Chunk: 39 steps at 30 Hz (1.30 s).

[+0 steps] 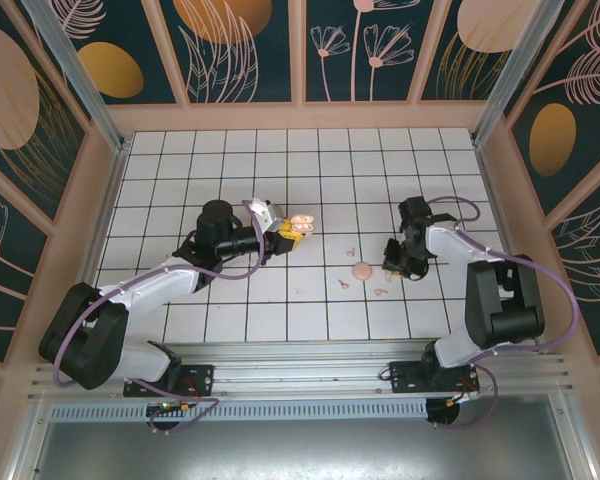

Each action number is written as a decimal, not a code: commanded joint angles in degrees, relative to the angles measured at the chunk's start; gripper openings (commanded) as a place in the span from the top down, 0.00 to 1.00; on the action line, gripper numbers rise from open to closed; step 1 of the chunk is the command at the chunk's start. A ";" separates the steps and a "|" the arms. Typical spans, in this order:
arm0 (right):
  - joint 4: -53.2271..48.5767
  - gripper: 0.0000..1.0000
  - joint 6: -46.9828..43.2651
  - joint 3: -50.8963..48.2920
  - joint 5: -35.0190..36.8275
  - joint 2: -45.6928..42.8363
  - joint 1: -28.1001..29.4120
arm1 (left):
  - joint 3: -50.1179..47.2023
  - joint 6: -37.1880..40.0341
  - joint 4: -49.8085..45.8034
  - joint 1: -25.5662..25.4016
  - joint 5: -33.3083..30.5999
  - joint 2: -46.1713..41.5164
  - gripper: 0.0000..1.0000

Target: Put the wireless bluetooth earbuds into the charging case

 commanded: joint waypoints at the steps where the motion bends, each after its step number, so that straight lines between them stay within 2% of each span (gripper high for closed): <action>1: 3.53 0.82 4.68 -0.93 -1.73 -5.41 0.53 | -2.51 -2.76 8.15 -0.16 -2.17 -1.34 0.89; 7: 9.72 0.82 11.32 -0.11 -3.89 -13.96 2.06 | -5.78 -3.75 16.97 -0.23 -7.37 -1.29 0.89; 12: 18.68 0.82 17.46 1.23 -4.92 -19.18 5.79 | -5.71 -0.99 19.16 -0.39 -6.21 -0.27 0.89; 15: 22.86 0.82 19.92 2.64 -2.11 -20.58 9.84 | -4.88 0.04 19.16 -0.53 -6.01 0.70 0.89; 20: 33.66 0.81 23.73 2.57 1.16 -21.79 16.96 | -4.11 0.60 19.67 -1.05 -7.02 1.66 0.89; 28: 46.06 0.81 27.24 1.30 4.90 -21.64 23.98 | -3.11 -1.32 20.94 -1.19 -6.92 3.15 0.89; 33: 51.31 0.81 27.56 1.22 6.15 -19.56 26.95 | -2.71 -1.93 21.61 -1.22 -6.45 3.64 0.89; 39: 51.43 0.81 27.04 2.55 6.21 -16.61 29.16 | -2.19 -2.38 21.71 -1.21 -6.38 3.47 0.89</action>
